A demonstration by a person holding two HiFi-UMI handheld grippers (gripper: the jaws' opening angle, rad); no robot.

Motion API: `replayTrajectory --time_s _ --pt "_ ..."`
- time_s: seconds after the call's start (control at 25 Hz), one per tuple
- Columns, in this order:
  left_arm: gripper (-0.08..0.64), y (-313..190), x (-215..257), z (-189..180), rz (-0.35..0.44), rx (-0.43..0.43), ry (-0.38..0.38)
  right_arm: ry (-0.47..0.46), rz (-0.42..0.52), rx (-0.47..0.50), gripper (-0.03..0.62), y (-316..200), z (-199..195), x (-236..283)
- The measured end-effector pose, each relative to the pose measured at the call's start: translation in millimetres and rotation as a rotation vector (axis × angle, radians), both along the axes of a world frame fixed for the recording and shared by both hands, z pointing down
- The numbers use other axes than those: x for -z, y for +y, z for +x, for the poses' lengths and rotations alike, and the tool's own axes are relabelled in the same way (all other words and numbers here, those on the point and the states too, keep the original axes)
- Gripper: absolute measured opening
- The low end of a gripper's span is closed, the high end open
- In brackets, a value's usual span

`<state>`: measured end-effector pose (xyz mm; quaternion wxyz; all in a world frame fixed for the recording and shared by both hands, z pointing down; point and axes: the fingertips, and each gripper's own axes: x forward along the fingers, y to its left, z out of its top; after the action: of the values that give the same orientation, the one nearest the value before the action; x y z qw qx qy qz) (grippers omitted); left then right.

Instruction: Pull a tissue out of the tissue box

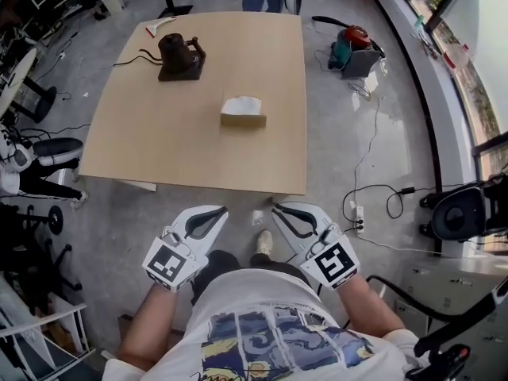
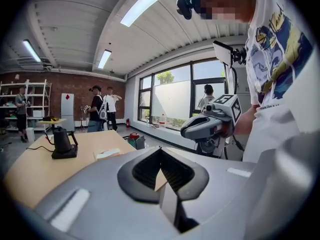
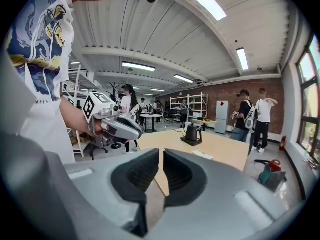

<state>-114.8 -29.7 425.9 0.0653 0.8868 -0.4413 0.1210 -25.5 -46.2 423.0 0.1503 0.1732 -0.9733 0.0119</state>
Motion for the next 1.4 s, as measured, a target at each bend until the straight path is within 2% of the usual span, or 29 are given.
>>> replayTrajectory --time_s 0.08,0.2,0.48,0.68,0.8,0.96,1.24,1.4 --pt "0.006 -24 -7 -3 -0.019 -0.008 -0.012 0.002 -0.004 -0.020 0.015 -18 3 -4" --pt "0.045 -55 -16 -8 -0.043 -0.037 -0.031 0.000 -0.036 -0.050 0.020 -36 6 -10" --pt "0.112 -132 -39 -38 -0.040 -0.125 -0.152 0.026 -0.065 -0.129 0.048 -75 -6 -18" --pt "0.123 -181 -64 -58 -0.039 -0.217 -0.240 0.043 -0.066 -0.216 0.049 -105 -21 -14" --pt "0.132 -209 -86 -68 -0.056 -0.258 -0.304 0.050 -0.077 -0.264 0.049 -119 -32 -15" --pt "0.147 -243 -120 -78 -0.084 -0.292 -0.425 0.063 -0.087 -0.310 0.049 -131 -44 -21" --pt "0.186 -288 -164 -71 -0.051 -0.396 -0.616 0.099 -0.113 -0.399 0.049 -149 -46 -28" --pt "0.193 -307 -183 -66 -0.044 -0.419 -0.660 0.108 -0.129 -0.452 0.049 -154 -45 -28"
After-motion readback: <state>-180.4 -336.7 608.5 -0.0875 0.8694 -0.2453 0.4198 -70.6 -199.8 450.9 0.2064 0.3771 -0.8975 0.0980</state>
